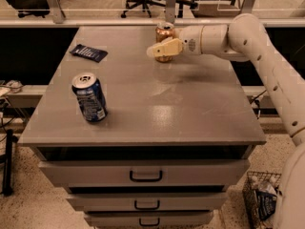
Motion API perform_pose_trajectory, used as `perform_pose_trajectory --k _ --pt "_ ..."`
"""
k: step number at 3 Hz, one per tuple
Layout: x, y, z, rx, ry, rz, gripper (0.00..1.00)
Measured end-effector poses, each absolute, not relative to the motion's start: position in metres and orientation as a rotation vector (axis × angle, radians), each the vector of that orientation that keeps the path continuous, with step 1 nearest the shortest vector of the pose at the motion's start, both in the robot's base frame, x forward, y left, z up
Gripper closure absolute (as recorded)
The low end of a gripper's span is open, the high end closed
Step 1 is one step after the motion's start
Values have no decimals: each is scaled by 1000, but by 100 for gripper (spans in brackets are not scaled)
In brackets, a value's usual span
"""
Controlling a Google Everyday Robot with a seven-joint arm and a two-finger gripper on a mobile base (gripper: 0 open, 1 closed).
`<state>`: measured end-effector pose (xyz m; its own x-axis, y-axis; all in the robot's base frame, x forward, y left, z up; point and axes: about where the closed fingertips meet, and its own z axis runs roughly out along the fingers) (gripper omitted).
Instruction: Knock orange can over
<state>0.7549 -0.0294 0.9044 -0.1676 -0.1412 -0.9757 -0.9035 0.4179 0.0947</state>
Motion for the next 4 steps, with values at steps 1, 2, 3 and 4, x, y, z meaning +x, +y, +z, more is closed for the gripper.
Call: perform_pose_trajectory --k 1,2,3,4 --pt "731 -31 926 -946 1559 937 0" --pt "710 -25 943 -937 1502 1027 0" --pt "694 -2 948 -855 1378 1346 0" --pt "690 8 946 -798 1301 1534 0"
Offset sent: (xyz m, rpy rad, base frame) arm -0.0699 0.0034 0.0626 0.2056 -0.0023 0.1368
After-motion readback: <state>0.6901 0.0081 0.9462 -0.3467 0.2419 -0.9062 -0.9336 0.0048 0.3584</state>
